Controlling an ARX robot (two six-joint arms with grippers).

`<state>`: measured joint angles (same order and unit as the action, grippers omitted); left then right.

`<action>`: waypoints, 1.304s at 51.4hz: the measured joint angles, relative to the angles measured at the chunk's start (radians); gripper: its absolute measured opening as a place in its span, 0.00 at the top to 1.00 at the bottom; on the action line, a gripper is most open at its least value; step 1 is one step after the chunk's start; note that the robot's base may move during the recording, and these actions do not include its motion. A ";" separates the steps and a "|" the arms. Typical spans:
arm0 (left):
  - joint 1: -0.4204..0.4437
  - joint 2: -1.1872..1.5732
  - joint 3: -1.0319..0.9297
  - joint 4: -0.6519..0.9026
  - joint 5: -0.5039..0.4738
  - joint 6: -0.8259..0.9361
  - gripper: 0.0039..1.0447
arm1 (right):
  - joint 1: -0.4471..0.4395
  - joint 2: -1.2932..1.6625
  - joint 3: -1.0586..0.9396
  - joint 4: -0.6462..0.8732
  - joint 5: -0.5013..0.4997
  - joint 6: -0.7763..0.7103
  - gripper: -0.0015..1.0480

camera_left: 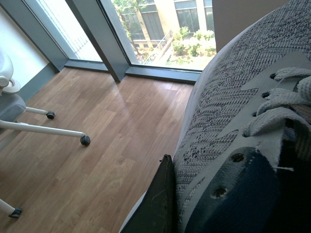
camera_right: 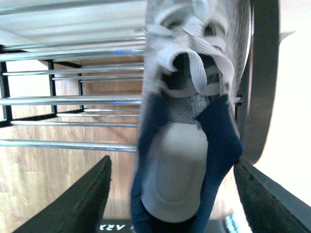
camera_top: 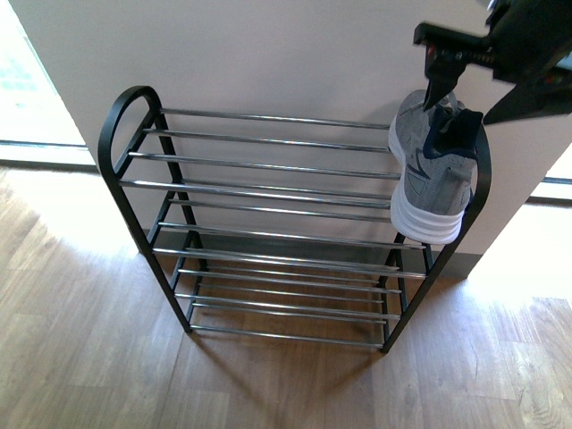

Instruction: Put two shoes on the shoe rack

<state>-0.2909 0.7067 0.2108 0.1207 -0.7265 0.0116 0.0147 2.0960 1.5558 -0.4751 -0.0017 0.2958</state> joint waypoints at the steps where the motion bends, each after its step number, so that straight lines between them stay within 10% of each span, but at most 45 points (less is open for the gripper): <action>1: 0.000 0.000 0.000 0.000 0.000 0.000 0.99 | -0.006 -0.016 0.005 -0.011 -0.007 -0.028 0.27; 6: 0.000 0.000 0.000 0.000 0.001 0.000 0.99 | -0.059 -0.138 -0.005 -0.033 -0.039 -0.226 0.08; 19: 0.000 0.000 0.000 0.000 0.002 0.000 0.99 | -0.238 -0.433 -0.219 -0.027 -0.235 -1.015 0.09; 25: 0.000 0.000 0.000 0.000 -0.002 0.000 0.99 | -0.320 -0.449 -0.260 0.137 -0.272 -1.141 0.09; 37: 0.000 0.000 0.000 0.000 0.004 0.000 0.99 | -0.467 -0.602 -0.492 0.513 -0.402 -1.035 0.09; 59: 0.000 0.000 0.000 0.000 0.000 0.000 0.99 | -0.473 -0.627 -0.520 0.541 -0.413 -0.975 0.09; 67: 0.000 0.000 0.000 0.000 0.000 0.000 0.99 | -0.406 -0.727 -0.830 1.086 -0.373 -0.514 0.37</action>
<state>-0.2909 0.7067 0.2108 0.1207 -0.7261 0.0116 -0.3908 1.3689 0.7254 0.6113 -0.3748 -0.2180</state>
